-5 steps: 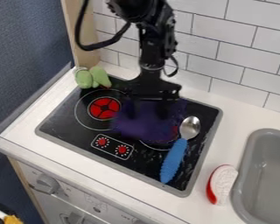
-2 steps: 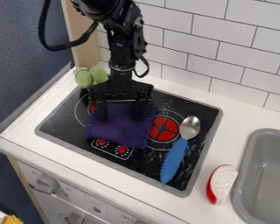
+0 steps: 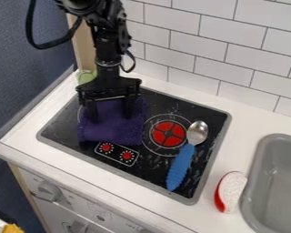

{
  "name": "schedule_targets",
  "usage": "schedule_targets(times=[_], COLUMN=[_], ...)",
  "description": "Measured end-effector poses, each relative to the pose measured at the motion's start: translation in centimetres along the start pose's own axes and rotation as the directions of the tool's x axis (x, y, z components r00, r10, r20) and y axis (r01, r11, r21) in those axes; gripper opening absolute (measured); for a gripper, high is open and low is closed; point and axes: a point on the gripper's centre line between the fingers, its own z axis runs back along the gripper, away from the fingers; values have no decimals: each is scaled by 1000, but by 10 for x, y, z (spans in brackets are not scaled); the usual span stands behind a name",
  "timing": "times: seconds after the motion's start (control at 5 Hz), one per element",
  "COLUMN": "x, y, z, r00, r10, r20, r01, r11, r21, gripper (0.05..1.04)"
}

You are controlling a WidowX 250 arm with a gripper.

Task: Put the green cloth on the left burner

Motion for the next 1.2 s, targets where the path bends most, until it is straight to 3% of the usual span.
schedule_targets(times=[0.2,0.6,1.0,1.2], x=[8,1,3,2], y=[15,40,56,57], z=[-2,-4,7,6], r00=[998,994,988,989], r10=[58,104,156,146], r20=[-18,-30,5,-1], r01=[-58,-103,-156,-146], r11=[998,994,988,989], r21=[-4,19,10,8], gripper=[1001,1001,1000,1000])
